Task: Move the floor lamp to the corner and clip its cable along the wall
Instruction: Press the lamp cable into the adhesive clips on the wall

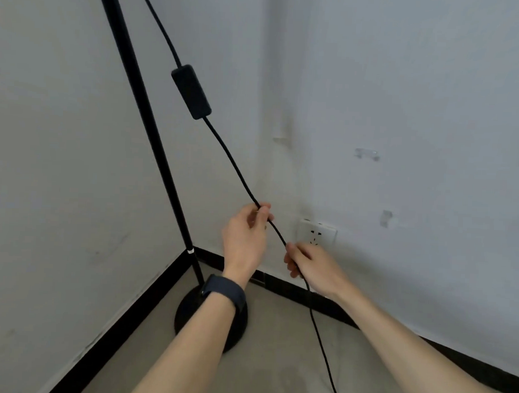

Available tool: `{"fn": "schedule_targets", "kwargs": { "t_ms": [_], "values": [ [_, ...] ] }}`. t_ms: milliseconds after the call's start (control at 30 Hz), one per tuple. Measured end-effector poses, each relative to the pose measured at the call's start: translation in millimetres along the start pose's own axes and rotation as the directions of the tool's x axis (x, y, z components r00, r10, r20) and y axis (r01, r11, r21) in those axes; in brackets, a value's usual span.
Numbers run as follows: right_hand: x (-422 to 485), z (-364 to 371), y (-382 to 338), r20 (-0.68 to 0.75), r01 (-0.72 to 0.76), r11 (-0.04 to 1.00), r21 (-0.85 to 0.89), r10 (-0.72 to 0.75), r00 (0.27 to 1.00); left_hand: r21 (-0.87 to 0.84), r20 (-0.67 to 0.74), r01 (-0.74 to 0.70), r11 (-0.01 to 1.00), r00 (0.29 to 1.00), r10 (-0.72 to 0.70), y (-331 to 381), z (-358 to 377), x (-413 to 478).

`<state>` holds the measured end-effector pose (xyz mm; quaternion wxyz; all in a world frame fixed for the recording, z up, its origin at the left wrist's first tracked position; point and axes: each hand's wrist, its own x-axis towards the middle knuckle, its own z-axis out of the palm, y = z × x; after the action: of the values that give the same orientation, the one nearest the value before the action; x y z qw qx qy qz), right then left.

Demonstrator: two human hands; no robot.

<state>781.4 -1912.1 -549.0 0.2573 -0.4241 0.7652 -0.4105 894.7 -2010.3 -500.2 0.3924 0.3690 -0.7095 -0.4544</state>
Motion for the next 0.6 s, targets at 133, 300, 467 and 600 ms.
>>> {"fn": "schedule_targets", "kwargs": {
  "t_ms": [133,300,467,600],
  "values": [
    [-10.0,-5.6,22.0,0.081,-0.047,0.995,-0.085,0.054,0.995,-0.196,-0.158,0.116,0.974,0.976,-0.148,-13.8,-1.3,12.8],
    [-3.5,-28.1,7.5,-0.17,0.034,0.999,-0.007,-0.035,0.985,-0.266,-0.228,0.194,0.944,0.939,-0.257,-12.3,-7.4,35.6],
    [12.4,-47.0,-42.1,-0.351,0.159,0.987,-0.012,-0.153,0.924,-0.362,-0.036,0.304,0.881,0.94,-0.339,11.4,-2.8,54.8],
    [35.1,-58.4,-66.7,-0.374,0.16,0.981,-0.113,-0.191,0.907,-0.327,0.159,0.322,0.888,0.946,-0.284,26.1,-0.4,69.9]
  ]
}}
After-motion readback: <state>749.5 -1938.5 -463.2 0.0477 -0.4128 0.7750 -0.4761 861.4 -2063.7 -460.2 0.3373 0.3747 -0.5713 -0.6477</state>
